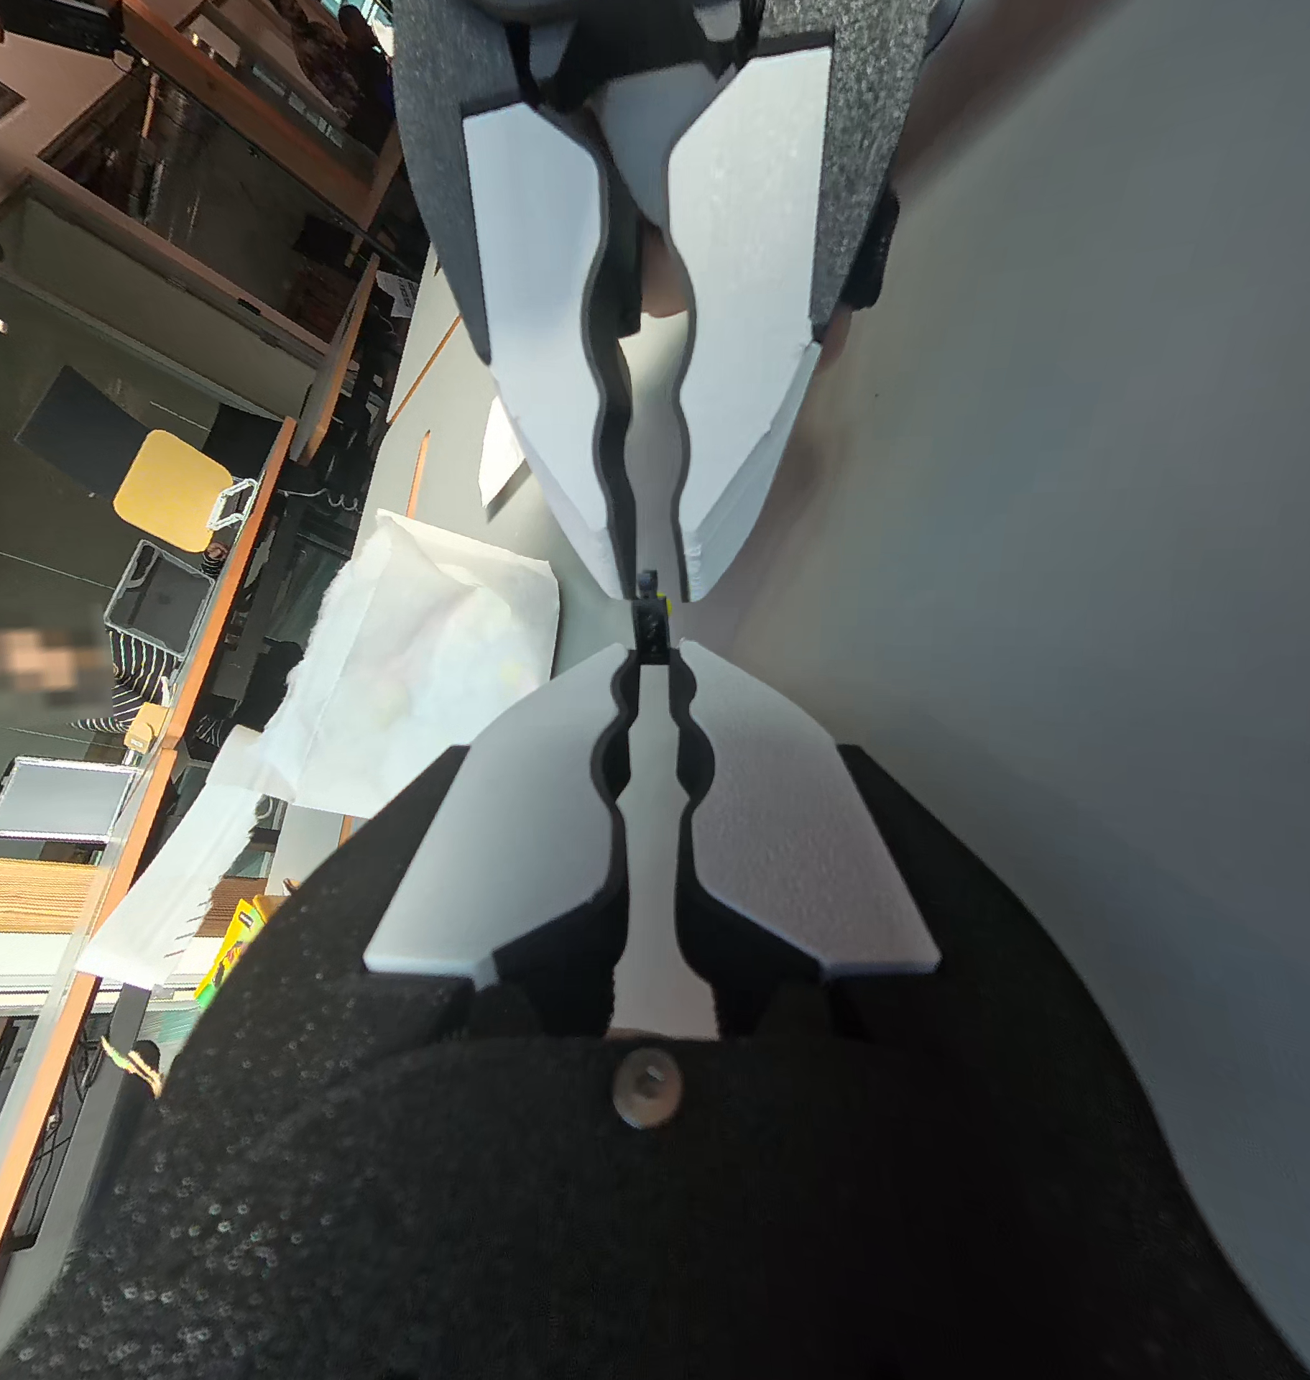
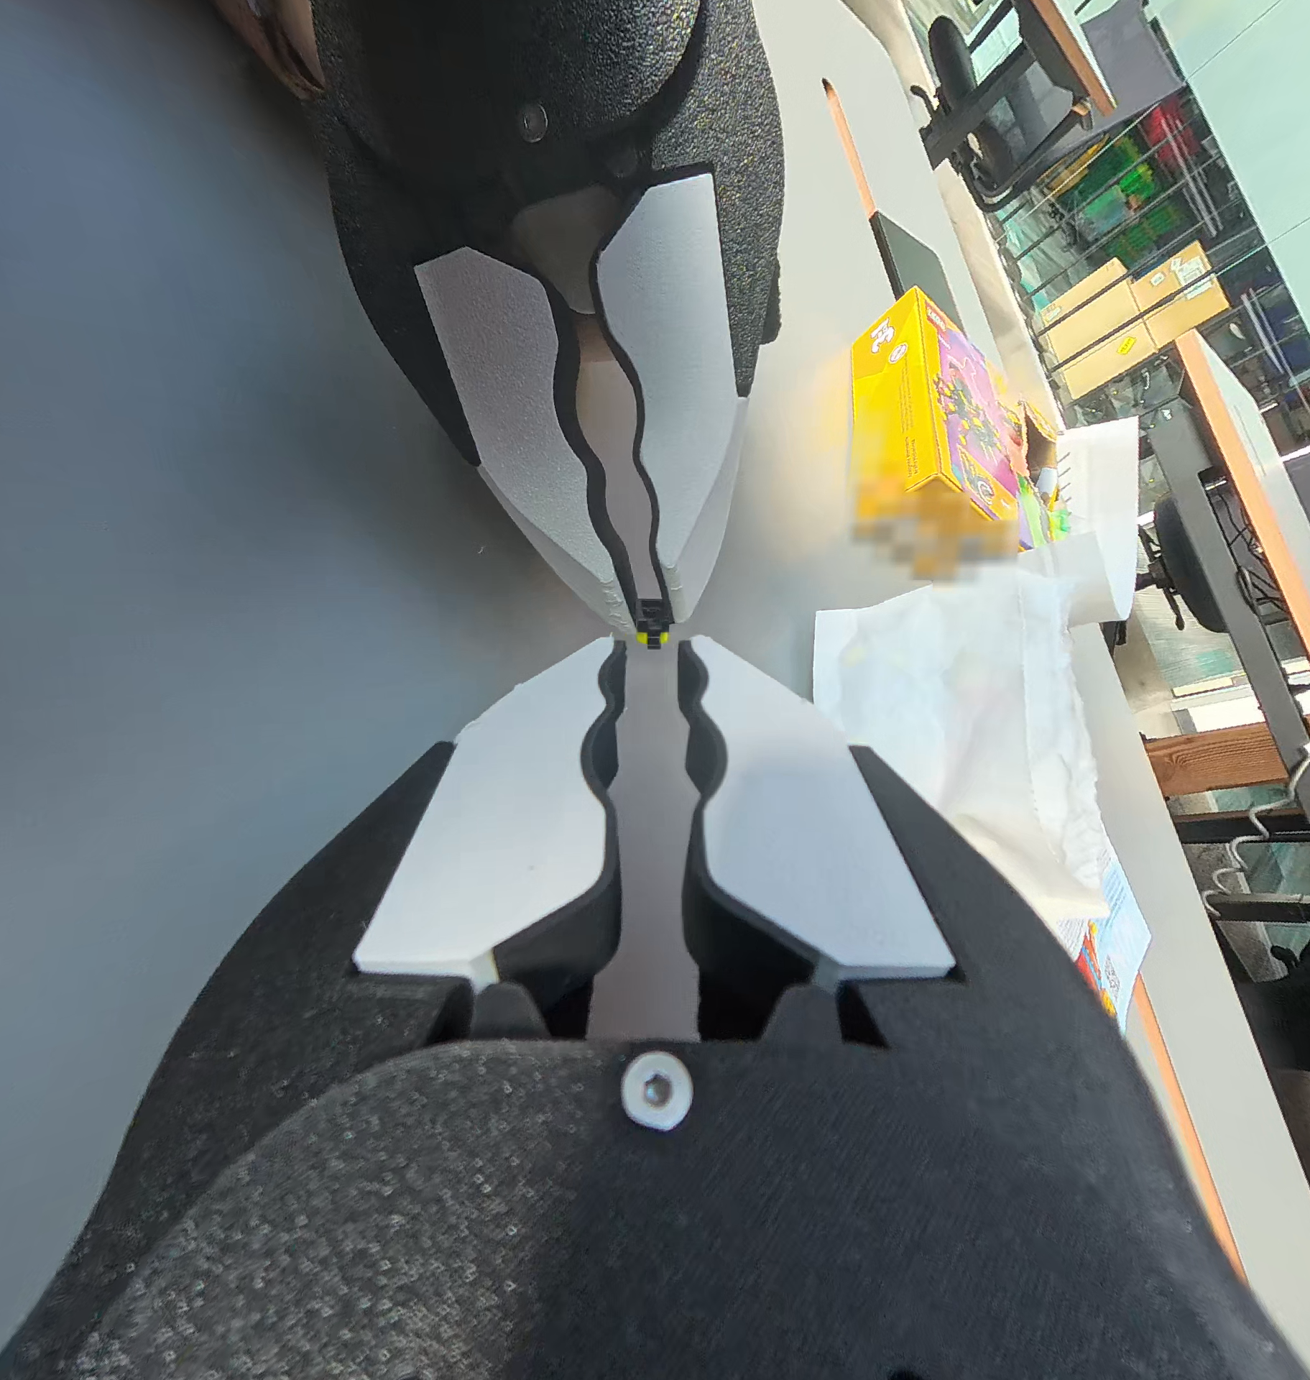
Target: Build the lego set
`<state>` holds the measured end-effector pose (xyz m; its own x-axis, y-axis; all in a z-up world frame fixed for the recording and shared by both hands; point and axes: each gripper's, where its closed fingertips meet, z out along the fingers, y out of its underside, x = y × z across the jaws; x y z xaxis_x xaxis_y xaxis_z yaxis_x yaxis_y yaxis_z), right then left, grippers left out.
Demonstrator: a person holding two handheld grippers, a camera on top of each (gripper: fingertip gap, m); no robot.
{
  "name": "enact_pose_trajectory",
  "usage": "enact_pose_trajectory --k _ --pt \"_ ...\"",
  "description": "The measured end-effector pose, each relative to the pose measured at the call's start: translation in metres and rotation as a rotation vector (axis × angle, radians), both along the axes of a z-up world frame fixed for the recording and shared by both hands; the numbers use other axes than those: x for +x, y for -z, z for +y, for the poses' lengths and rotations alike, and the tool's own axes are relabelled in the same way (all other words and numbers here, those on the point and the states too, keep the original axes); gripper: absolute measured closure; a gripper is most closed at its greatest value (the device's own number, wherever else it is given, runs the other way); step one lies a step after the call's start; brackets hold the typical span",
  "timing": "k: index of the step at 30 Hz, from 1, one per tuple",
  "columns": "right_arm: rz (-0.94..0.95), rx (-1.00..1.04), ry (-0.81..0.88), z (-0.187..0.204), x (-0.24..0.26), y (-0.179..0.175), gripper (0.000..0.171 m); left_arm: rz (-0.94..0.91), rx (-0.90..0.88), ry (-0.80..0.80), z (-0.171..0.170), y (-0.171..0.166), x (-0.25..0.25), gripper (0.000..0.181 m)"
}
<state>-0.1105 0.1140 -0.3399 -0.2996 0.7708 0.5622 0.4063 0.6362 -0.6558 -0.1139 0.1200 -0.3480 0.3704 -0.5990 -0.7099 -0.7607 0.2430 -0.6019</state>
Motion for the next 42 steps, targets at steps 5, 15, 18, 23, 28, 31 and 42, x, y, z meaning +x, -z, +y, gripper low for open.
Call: enact_pose_trajectory --k 5,15,18,23,28,31,42 --pt "0.005 0.018 -0.003 -0.002 -0.002 0.001 0.160 0.015 0.005 0.010 -0.002 0.001 0.003 0.174" --pt "-0.010 -0.005 0.002 -0.003 -0.003 0.004 0.164 0.009 0.001 0.009 -0.002 0.002 0.001 0.174" --pt "-0.003 -0.022 -0.009 -0.004 -0.003 0.002 0.164 -0.008 0.001 0.016 -0.003 0.000 0.002 0.174" --pt "-0.020 -0.008 0.017 0.000 -0.004 0.004 0.165 0.018 0.032 -0.006 -0.001 0.002 0.000 0.174" --pt "-0.013 -0.005 0.003 -0.003 -0.004 0.003 0.165 0.001 0.054 0.007 -0.002 -0.001 0.002 0.171" --pt "-0.030 0.013 -0.003 -0.004 -0.003 0.006 0.165 0.026 0.040 0.022 -0.004 0.003 0.004 0.173" --pt "-0.069 0.063 0.054 0.001 -0.006 0.011 0.165 0.099 0.036 -0.024 -0.002 0.004 -0.003 0.174"
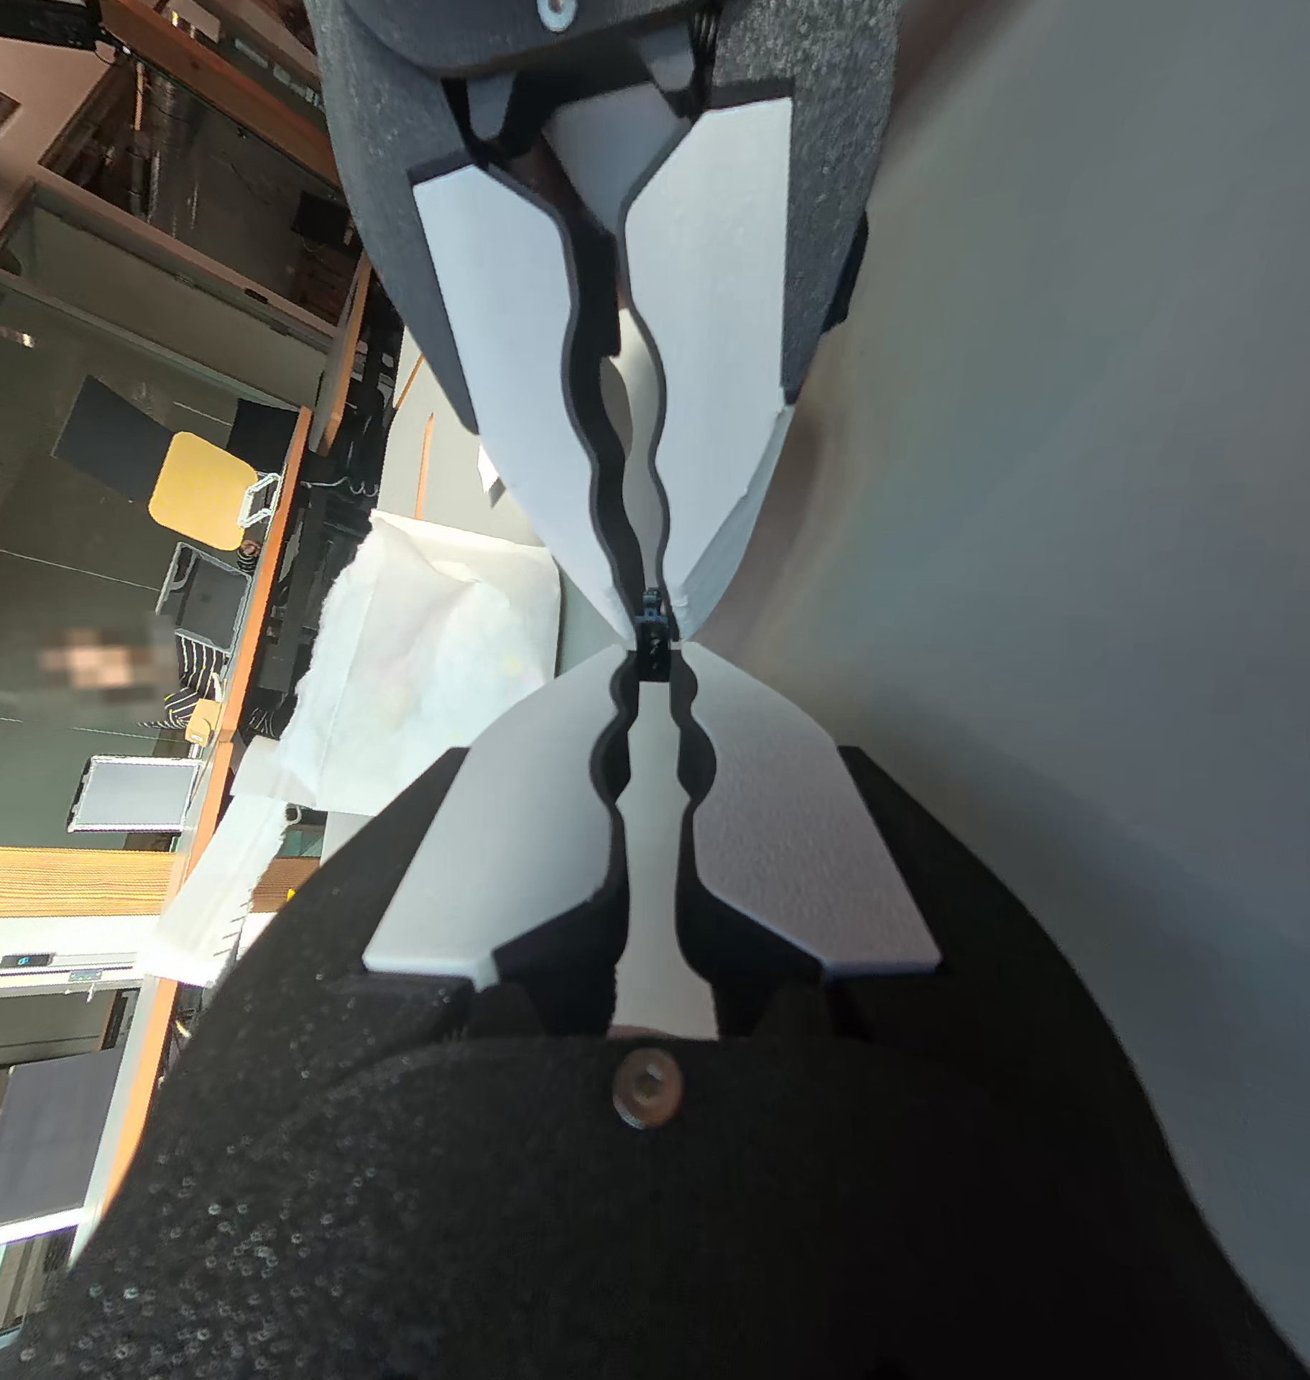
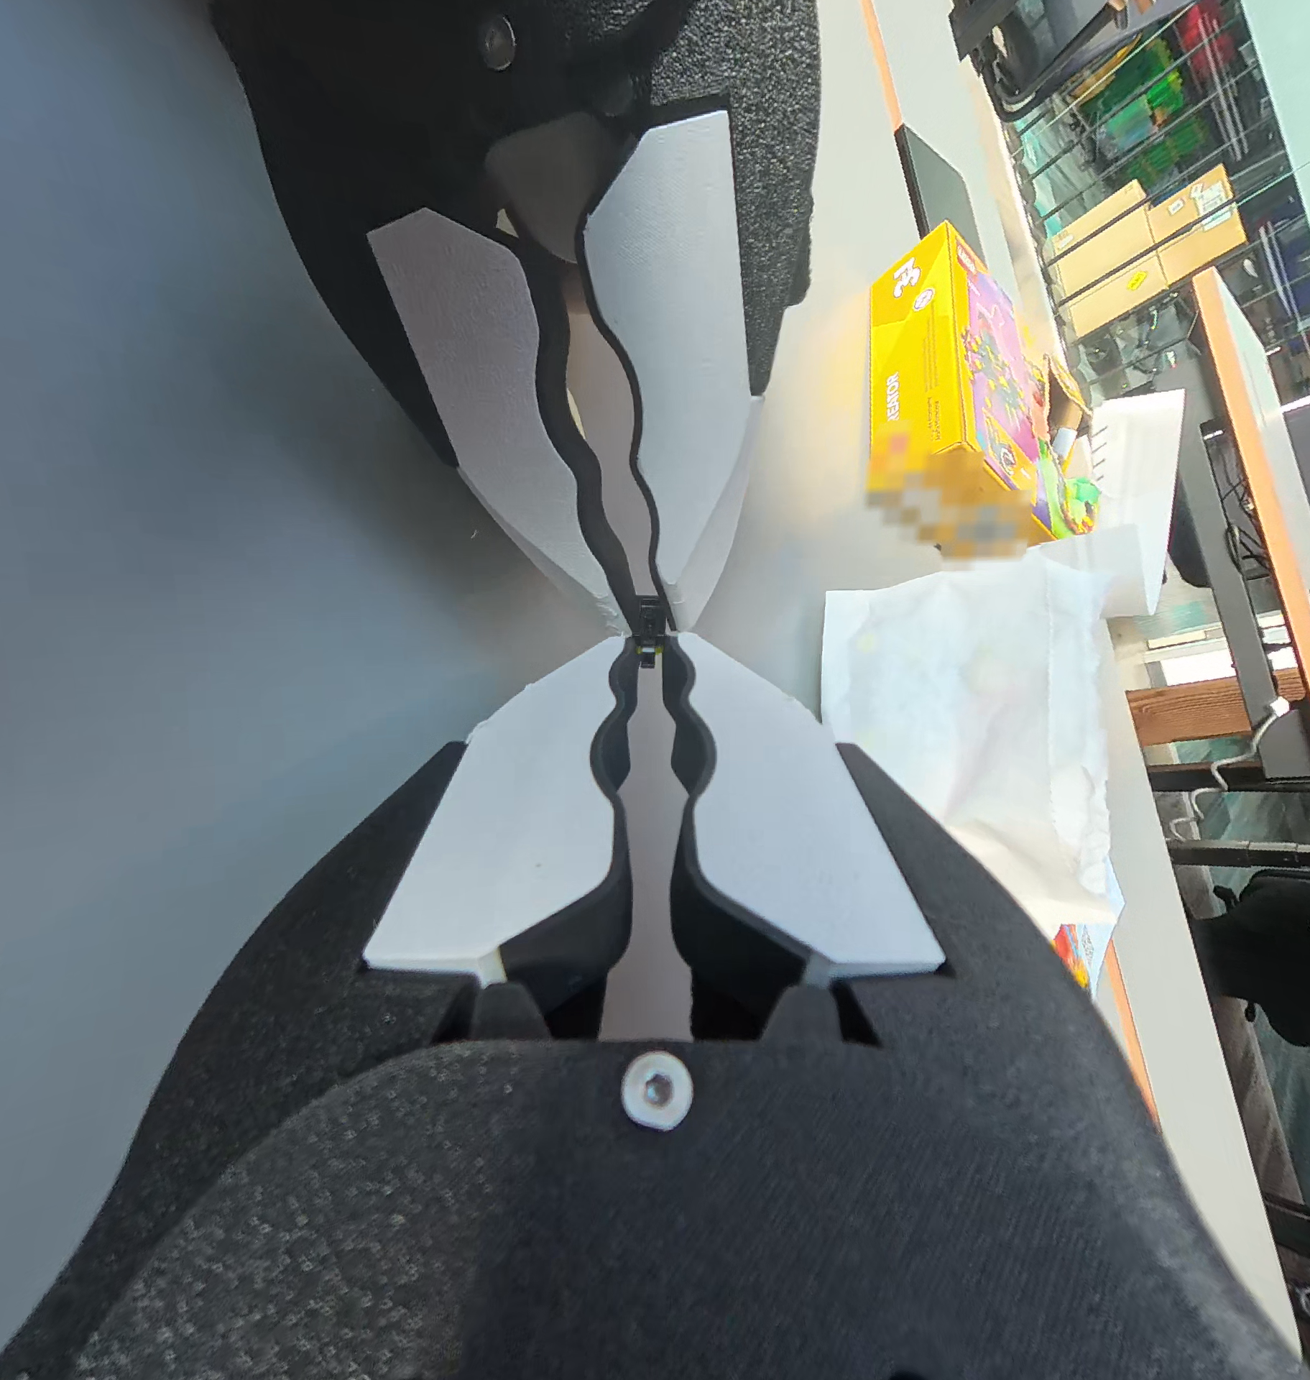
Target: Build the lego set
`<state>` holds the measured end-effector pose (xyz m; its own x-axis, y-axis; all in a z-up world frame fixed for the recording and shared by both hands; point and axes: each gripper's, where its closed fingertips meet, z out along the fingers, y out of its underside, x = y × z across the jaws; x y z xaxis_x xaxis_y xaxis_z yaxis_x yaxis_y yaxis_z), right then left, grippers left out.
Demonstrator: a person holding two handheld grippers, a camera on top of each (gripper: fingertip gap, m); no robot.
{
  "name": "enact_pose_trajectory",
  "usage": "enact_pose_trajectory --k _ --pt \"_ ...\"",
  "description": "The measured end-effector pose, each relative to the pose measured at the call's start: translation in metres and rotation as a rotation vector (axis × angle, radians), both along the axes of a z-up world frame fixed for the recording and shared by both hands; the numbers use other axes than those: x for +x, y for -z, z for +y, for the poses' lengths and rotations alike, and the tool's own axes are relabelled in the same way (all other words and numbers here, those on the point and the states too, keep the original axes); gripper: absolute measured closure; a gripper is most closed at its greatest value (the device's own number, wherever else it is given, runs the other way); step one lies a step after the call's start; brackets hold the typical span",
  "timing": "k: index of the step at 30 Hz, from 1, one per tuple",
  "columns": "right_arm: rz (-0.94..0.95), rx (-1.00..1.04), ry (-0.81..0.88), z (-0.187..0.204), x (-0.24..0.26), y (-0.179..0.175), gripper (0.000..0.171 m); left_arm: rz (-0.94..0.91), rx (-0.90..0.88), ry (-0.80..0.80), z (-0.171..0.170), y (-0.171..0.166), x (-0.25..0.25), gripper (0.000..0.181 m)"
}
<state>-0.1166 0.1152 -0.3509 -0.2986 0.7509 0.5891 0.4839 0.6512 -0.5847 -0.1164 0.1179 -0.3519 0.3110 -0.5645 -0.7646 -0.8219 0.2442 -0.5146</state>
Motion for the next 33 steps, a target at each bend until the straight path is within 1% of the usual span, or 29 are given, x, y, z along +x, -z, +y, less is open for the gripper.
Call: enact_pose_trajectory --k 3,5,6,9,11,12,13,17,21,23,24,25,29,33 --pt "-0.016 0.019 0.019 0.003 0.000 0.002 0.165 0.027 0.003 -0.011 0.001 0.001 -0.001 0.174" --pt "-0.041 0.060 0.026 0.004 0.001 0.007 0.166 0.040 -0.004 -0.009 0.000 0.003 -0.001 0.174" --pt "-0.057 0.095 0.036 0.007 0.002 0.008 0.169 0.034 -0.005 -0.008 -0.001 0.003 0.000 0.174" --pt "-0.058 0.142 0.027 0.008 0.003 0.008 0.169 0.039 0.009 -0.010 -0.001 0.002 0.000 0.174" --pt "-0.047 0.124 0.012 0.006 0.003 0.006 0.169 0.008 0.009 0.003 -0.001 0.000 0.002 0.174" --pt "0.000 0.106 -0.013 0.004 0.003 0.001 0.169 -0.026 0.015 0.011 -0.002 -0.004 0.002 0.174" --pt "0.054 0.075 -0.035 0.002 0.003 -0.004 0.169 -0.055 0.022 0.020 -0.003 -0.009 0.003 0.174" --pt "0.134 -0.073 -0.091 -0.007 0.004 -0.017 0.168 -0.193 -0.009 0.085 -0.009 -0.019 0.006 0.174" --pt "0.171 -0.144 -0.115 -0.012 0.005 -0.025 0.158 -0.288 -0.047 0.124 -0.012 -0.026 0.008 0.174" --pt "0.180 -0.135 -0.112 -0.012 0.004 -0.027 0.158 -0.282 -0.048 0.129 -0.013 -0.025 0.008 0.174" --pt "0.175 -0.129 -0.121 -0.013 0.005 -0.025 0.163 -0.276 -0.050 0.129 -0.013 -0.024 0.009 0.174" --pt "0.168 -0.125 -0.125 -0.014 0.005 -0.024 0.164 -0.277 -0.055 0.131 -0.013 -0.024 0.009 0.174" --pt "0.165 -0.109 -0.137 -0.015 0.005 -0.023 0.164 -0.274 -0.070 0.140 -0.014 -0.022 0.010 0.174" --pt "0.119 -0.076 -0.165 -0.018 0.007 -0.015 0.164 -0.243 -0.106 0.165 -0.017 -0.014 0.013 0.174"
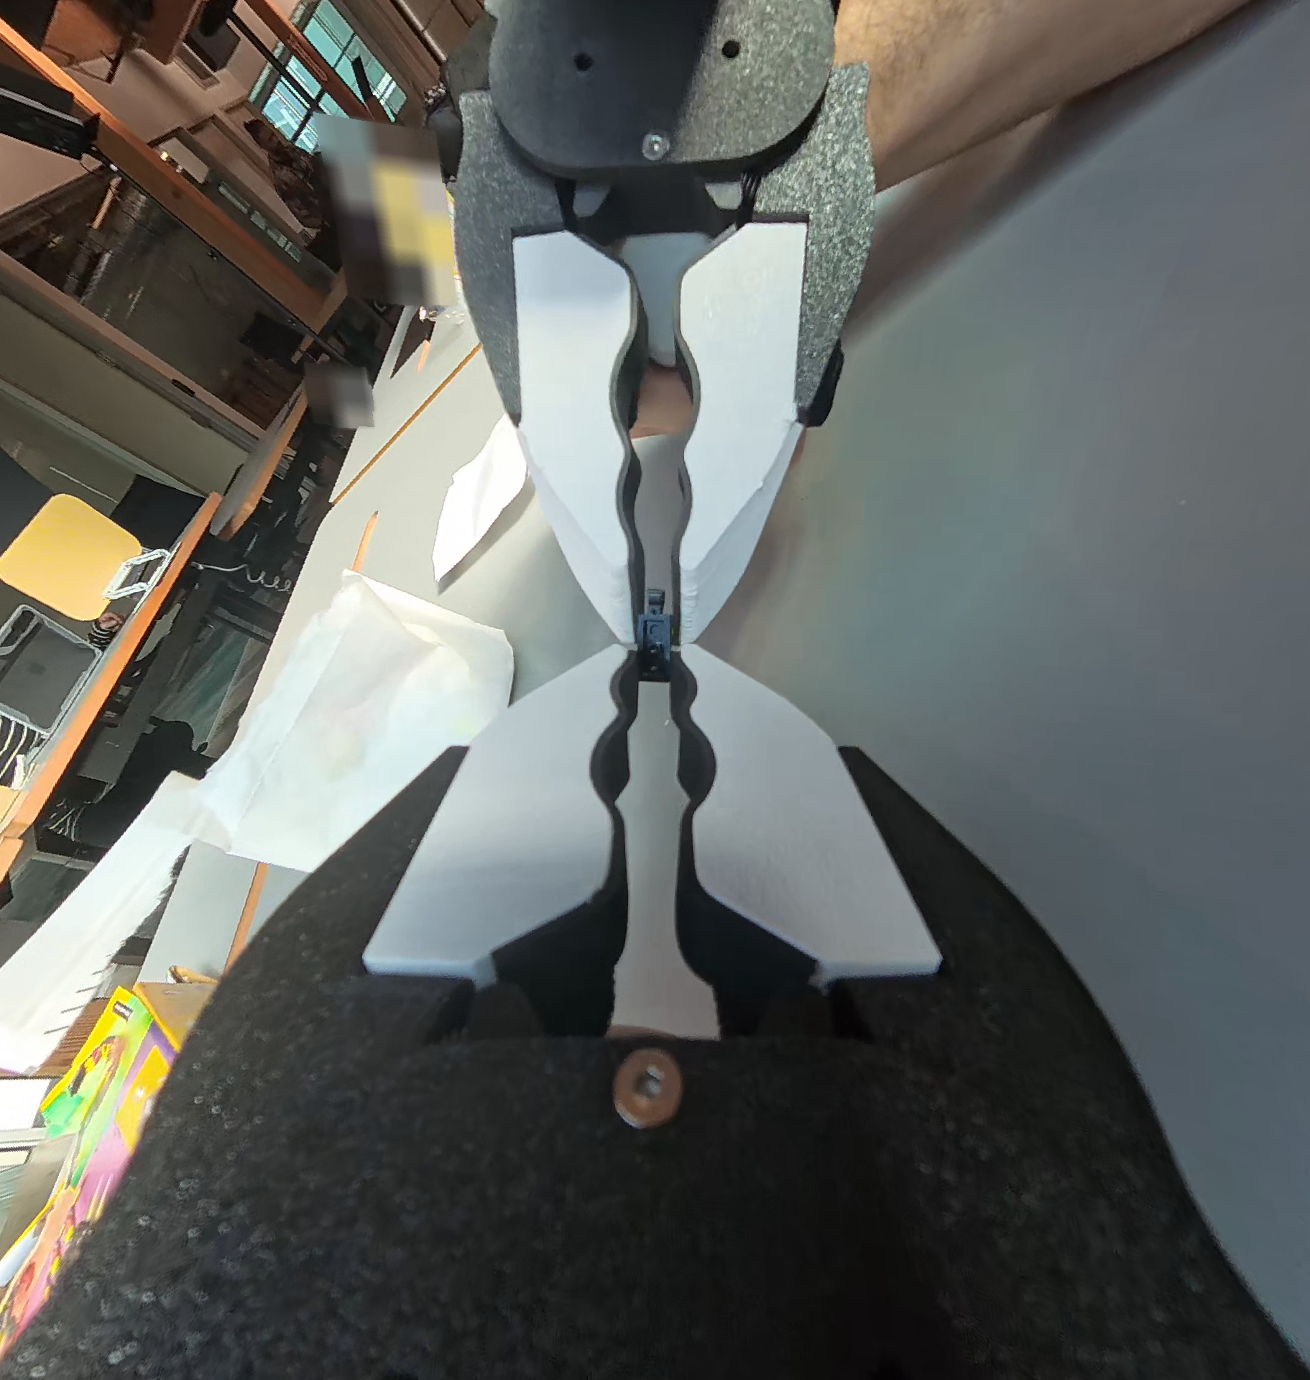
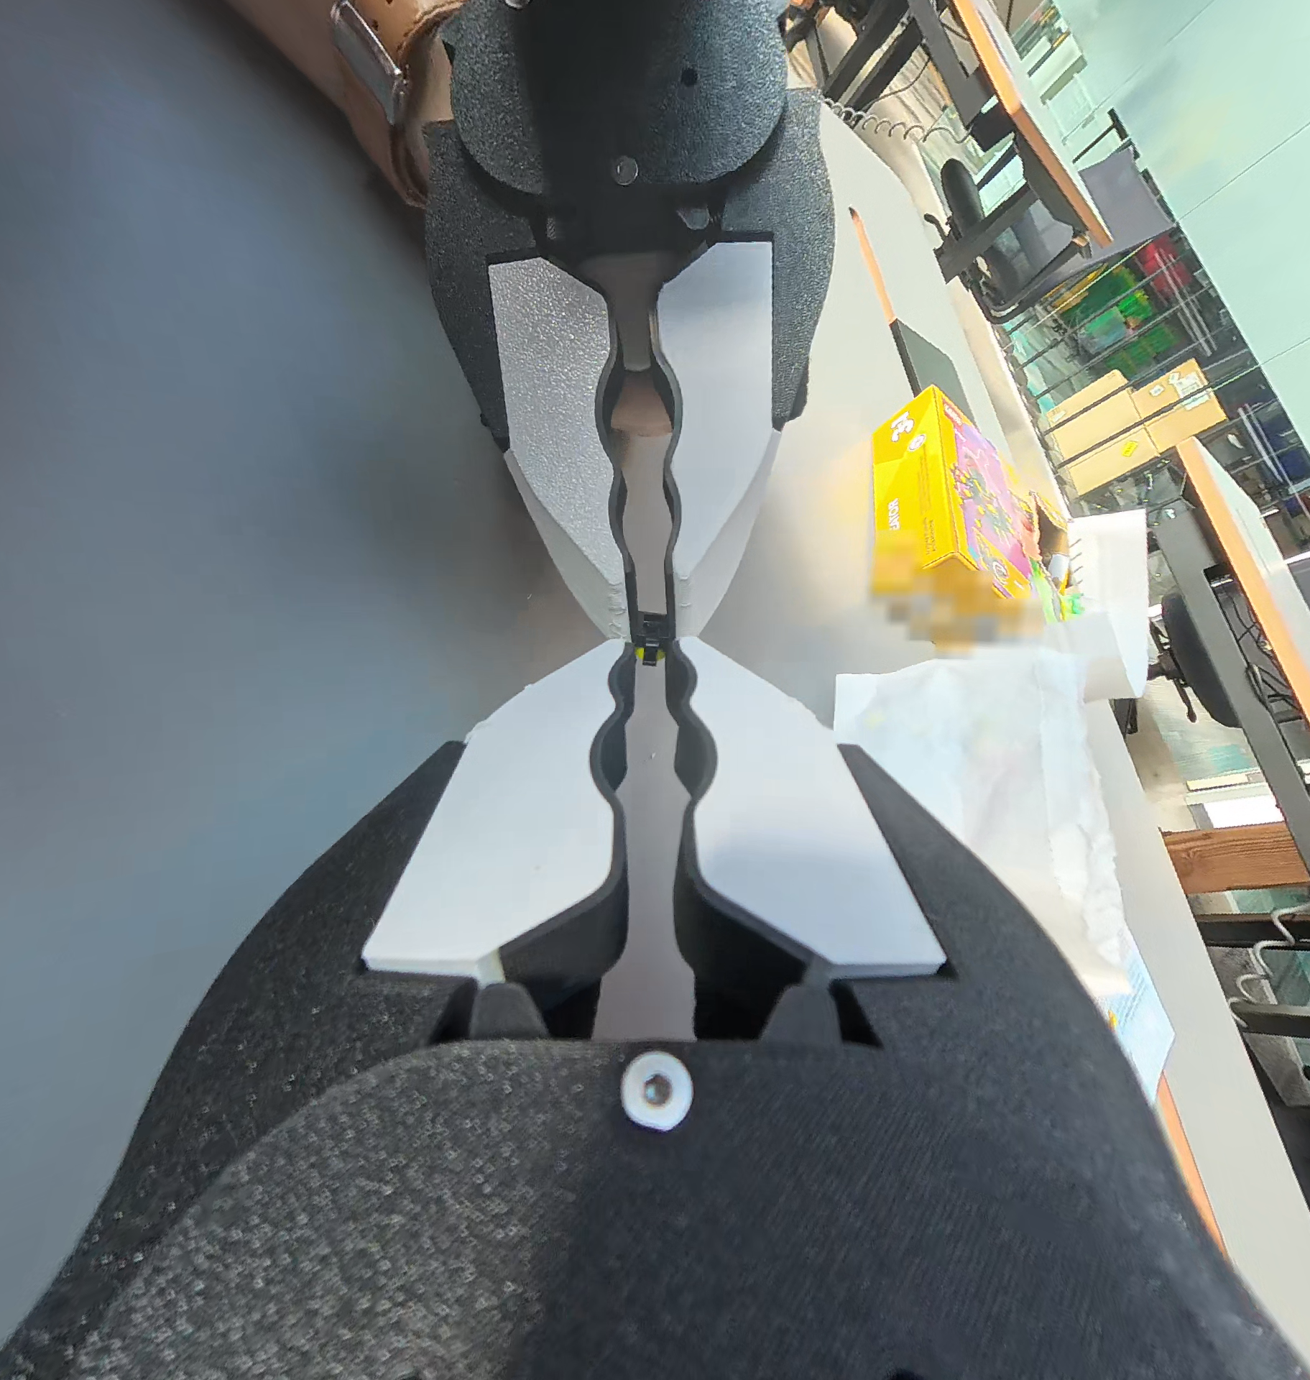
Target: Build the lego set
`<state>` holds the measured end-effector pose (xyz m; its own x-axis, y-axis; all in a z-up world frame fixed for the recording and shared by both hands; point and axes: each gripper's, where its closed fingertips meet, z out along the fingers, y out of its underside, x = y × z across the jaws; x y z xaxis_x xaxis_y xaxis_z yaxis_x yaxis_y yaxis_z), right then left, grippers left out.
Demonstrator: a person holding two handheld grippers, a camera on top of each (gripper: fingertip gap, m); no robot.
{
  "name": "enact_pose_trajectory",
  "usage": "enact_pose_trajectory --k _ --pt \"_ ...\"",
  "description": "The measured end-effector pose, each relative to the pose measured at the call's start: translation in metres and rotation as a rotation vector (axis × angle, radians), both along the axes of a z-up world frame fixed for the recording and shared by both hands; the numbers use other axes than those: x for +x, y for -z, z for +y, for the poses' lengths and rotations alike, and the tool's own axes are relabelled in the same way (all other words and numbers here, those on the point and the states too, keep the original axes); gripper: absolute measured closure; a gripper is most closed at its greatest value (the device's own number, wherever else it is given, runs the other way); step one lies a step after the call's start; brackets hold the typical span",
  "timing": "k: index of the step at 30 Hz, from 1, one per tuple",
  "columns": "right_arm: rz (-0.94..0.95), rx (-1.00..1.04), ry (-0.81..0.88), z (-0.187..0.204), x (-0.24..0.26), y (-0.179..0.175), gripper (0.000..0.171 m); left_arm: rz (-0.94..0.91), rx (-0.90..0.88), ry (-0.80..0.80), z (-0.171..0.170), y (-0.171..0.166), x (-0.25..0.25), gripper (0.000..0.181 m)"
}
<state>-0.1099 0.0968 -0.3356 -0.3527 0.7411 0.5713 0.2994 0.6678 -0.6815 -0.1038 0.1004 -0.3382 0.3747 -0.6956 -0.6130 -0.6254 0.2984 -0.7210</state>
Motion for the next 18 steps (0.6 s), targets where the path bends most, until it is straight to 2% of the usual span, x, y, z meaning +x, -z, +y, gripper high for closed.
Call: enact_pose_trajectory --k 9,13,18 --pt "-0.076 -0.014 0.017 0.005 0.006 0.005 0.165 0.131 0.116 -0.046 0.006 0.008 0.000 0.173" --pt "-0.069 -0.014 0.017 0.005 0.007 0.003 0.165 0.135 0.113 -0.057 0.007 0.009 -0.003 0.178" --pt "-0.091 0.030 0.023 0.007 0.008 0.008 0.165 0.127 0.085 -0.035 0.005 0.012 0.000 0.174"
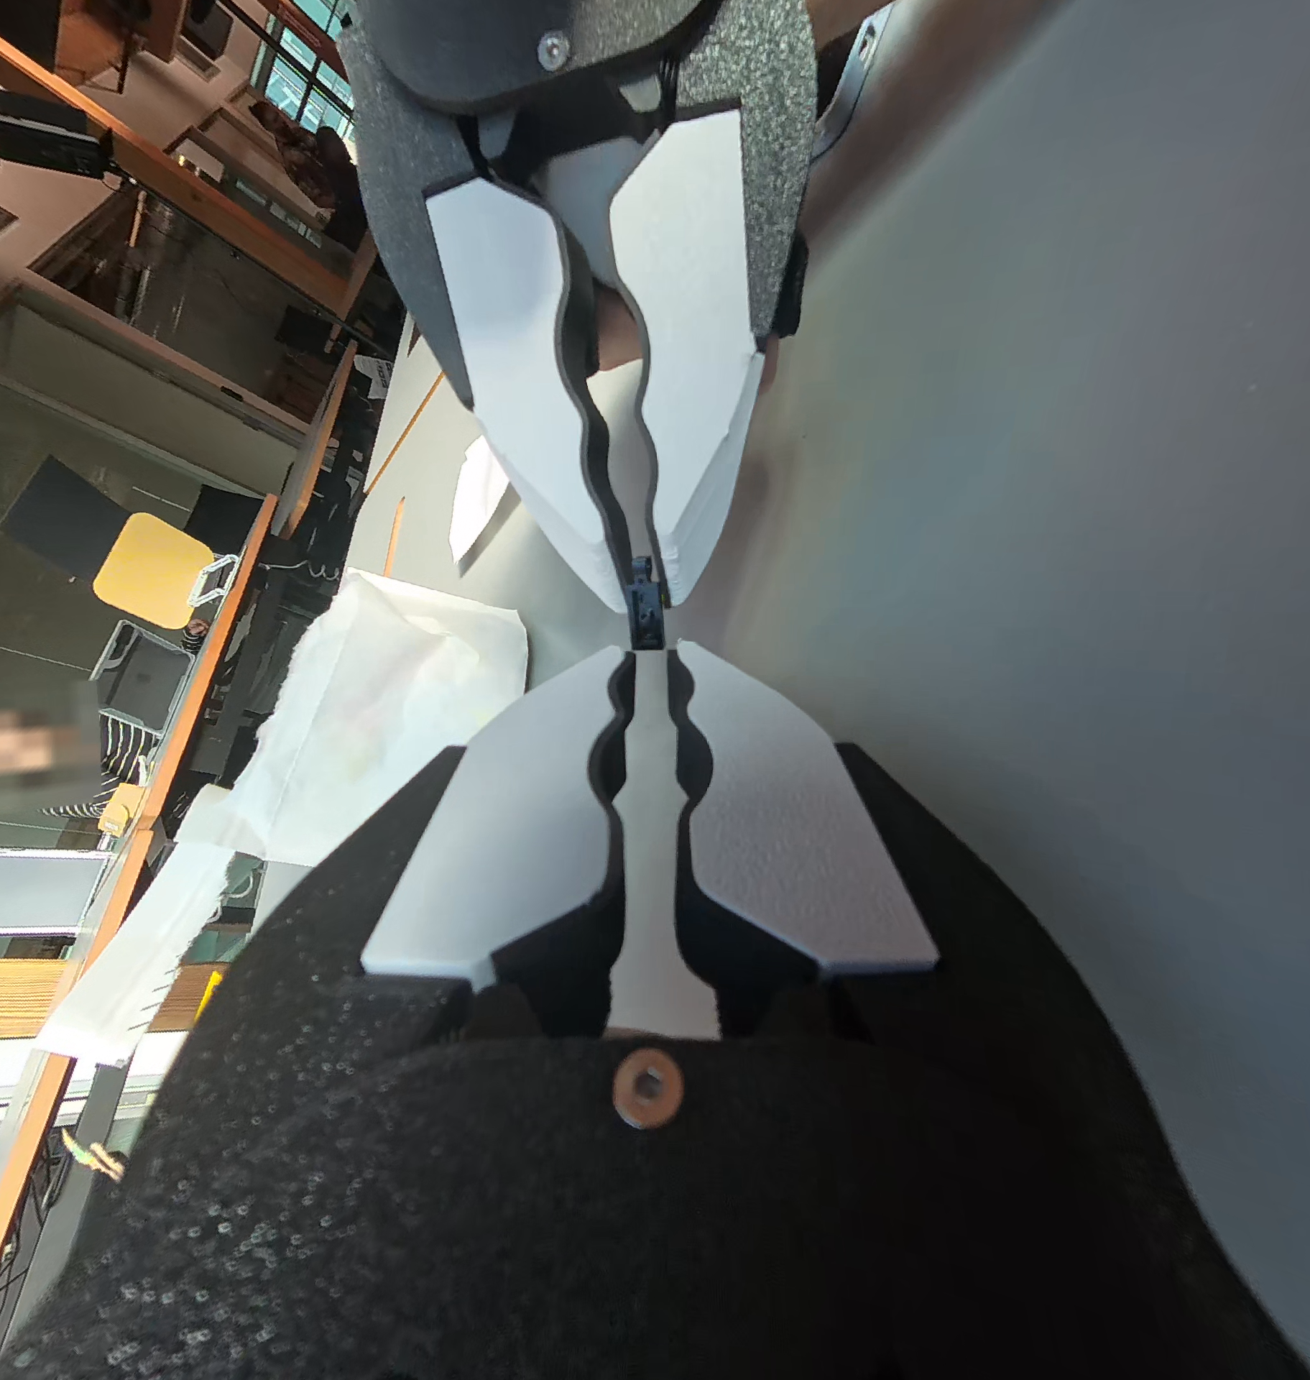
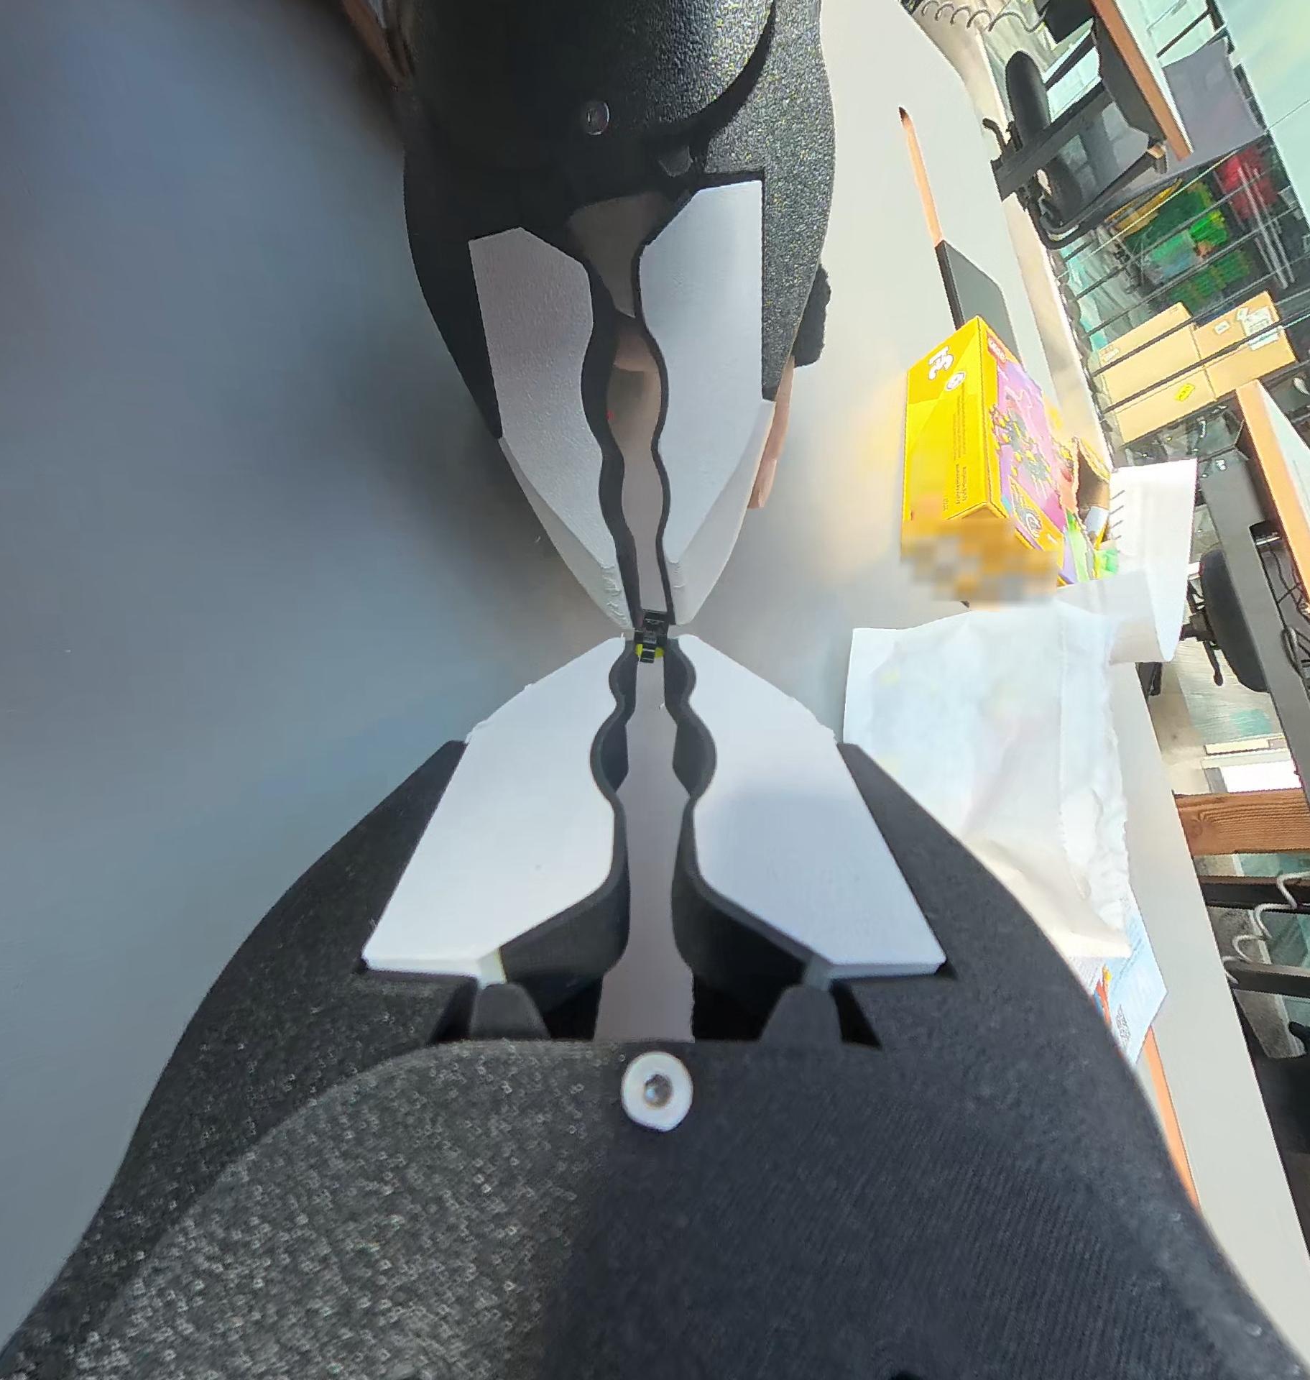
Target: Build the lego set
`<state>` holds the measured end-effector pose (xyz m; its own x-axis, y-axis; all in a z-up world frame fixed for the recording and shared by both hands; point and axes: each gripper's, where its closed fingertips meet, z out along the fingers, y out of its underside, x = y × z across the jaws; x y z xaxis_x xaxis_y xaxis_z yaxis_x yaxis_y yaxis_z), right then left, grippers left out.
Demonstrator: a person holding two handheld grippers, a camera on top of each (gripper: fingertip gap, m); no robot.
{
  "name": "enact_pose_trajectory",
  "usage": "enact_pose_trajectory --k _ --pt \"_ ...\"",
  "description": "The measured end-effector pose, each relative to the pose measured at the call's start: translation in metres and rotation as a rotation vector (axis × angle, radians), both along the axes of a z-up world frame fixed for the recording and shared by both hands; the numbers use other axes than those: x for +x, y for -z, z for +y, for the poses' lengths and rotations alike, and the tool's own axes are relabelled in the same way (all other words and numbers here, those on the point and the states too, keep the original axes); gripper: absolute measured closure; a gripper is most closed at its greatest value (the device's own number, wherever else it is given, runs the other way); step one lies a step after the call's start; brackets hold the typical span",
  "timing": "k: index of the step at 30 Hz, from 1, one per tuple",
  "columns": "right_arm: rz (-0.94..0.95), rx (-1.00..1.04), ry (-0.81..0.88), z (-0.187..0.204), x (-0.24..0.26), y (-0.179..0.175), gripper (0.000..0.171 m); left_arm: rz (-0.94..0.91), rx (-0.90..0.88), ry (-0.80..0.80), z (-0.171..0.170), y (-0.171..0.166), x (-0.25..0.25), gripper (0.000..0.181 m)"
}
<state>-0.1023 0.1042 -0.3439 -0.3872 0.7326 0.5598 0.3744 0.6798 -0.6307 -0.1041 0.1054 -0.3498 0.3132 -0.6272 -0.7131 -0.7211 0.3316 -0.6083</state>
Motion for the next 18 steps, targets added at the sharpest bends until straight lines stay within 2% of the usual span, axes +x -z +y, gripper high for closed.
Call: enact_pose_trajectory --k 9,12,16,18 --pt "-0.031 0.043 -0.011 -0.001 0.001 0.005 0.164 0.028 -0.010 0.014 -0.002 0.006 0.002 0.171" --pt "-0.061 0.046 -0.015 -0.001 0.003 0.010 0.164 0.030 0.000 0.012 -0.001 0.005 0.003 0.161" --pt "-0.046 0.045 -0.027 -0.004 0.001 0.007 0.164 0.039 -0.003 0.023 -0.003 0.006 0.004 0.173" --pt "-0.046 0.045 -0.027 -0.005 0.001 0.007 0.164 0.035 -0.002 0.023 -0.003 0.006 0.005 0.173"
